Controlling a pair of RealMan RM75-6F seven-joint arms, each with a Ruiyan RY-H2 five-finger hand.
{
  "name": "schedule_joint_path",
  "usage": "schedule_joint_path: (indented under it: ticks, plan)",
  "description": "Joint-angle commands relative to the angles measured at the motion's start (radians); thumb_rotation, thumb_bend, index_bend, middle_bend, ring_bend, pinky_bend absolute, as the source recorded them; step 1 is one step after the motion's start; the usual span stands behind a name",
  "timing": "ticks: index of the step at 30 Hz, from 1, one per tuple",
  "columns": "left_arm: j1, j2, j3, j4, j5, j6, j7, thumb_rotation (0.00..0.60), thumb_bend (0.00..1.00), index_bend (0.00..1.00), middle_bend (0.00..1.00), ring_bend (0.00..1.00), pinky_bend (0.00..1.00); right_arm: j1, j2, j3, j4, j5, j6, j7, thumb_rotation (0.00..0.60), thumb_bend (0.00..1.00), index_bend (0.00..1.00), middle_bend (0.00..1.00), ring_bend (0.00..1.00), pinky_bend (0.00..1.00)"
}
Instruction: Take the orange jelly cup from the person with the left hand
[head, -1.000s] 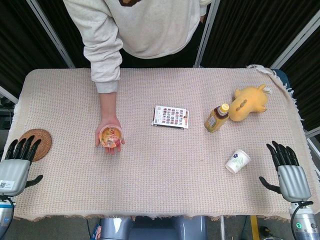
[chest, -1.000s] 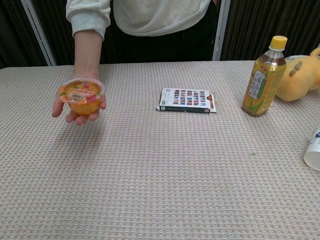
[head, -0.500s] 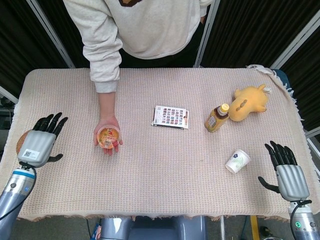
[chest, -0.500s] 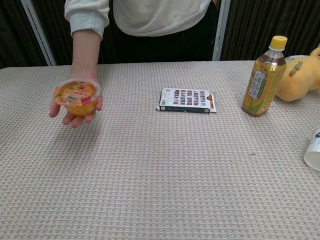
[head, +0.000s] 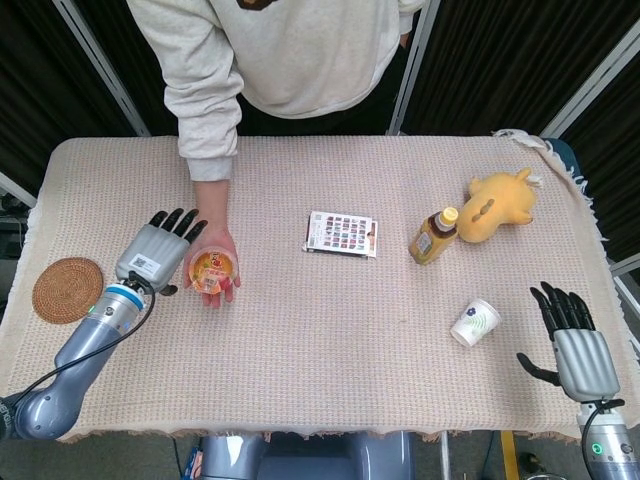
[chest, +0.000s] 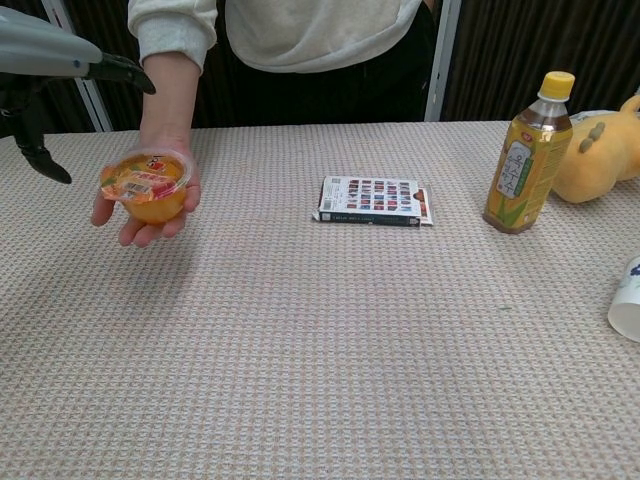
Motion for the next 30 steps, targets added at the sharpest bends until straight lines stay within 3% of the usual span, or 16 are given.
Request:
schedule_joint_path:
  ticks: [1, 13, 16, 19, 21, 26, 30]
  plan:
    - [-0.082, -0.05, 0.026, 0.018, -0.09, -0.01, 0.052, 0.6, 0.13, 0.07, 0.01, 0.04, 0.11, 0.0, 0.0, 0.0, 0.0, 0.001, 0.0, 0.002, 0.6, 0.14, 0.0, 0.0, 0.0, 0.0]
    - [-0.2, -0.173, 0.092, 0.069, -0.227, 0.077, 0.103, 0.6, 0.16, 0.16, 0.11, 0.11, 0.18, -0.001, 0.002, 0.0, -0.002, 0.004, 0.0, 0.005, 0.6, 0.14, 0.0, 0.0, 0.0, 0.0]
    - [-0.205, -0.193, 0.091, 0.081, -0.221, 0.099, 0.074, 0.6, 0.33, 0.32, 0.26, 0.23, 0.28, -0.002, 0.002, 0.0, -0.002, 0.006, 0.0, 0.003, 0.6, 0.14, 0.0, 0.0, 0.0, 0.0]
    - [-0.198, -0.206, 0.086, 0.081, -0.184, 0.122, 0.035, 0.6, 0.52, 0.5, 0.41, 0.35, 0.39, -0.002, 0.001, 0.001, -0.002, 0.005, 0.001, 0.001, 0.6, 0.14, 0.0, 0.0, 0.0, 0.0]
    - [-0.186, -0.216, 0.088, 0.081, -0.115, 0.144, 0.001, 0.6, 0.59, 0.59, 0.48, 0.42, 0.44, -0.002, 0.001, 0.001, -0.002, 0.006, 0.002, -0.001, 0.6, 0.14, 0.0, 0.0, 0.0, 0.0]
    - [-0.157, -0.233, 0.094, 0.079, 0.021, 0.187, -0.068, 0.6, 0.64, 0.72, 0.59, 0.51, 0.51, -0.003, 0.0, 0.002, -0.001, 0.009, 0.003, -0.003, 0.6, 0.14, 0.0, 0.0, 0.0, 0.0]
    - [-0.144, -0.231, 0.099, 0.069, 0.091, 0.203, -0.101, 0.6, 0.66, 0.75, 0.62, 0.52, 0.52, -0.004, 0.001, 0.002, -0.002, 0.01, 0.004, -0.003, 0.6, 0.14, 0.0, 0.0, 0.0, 0.0]
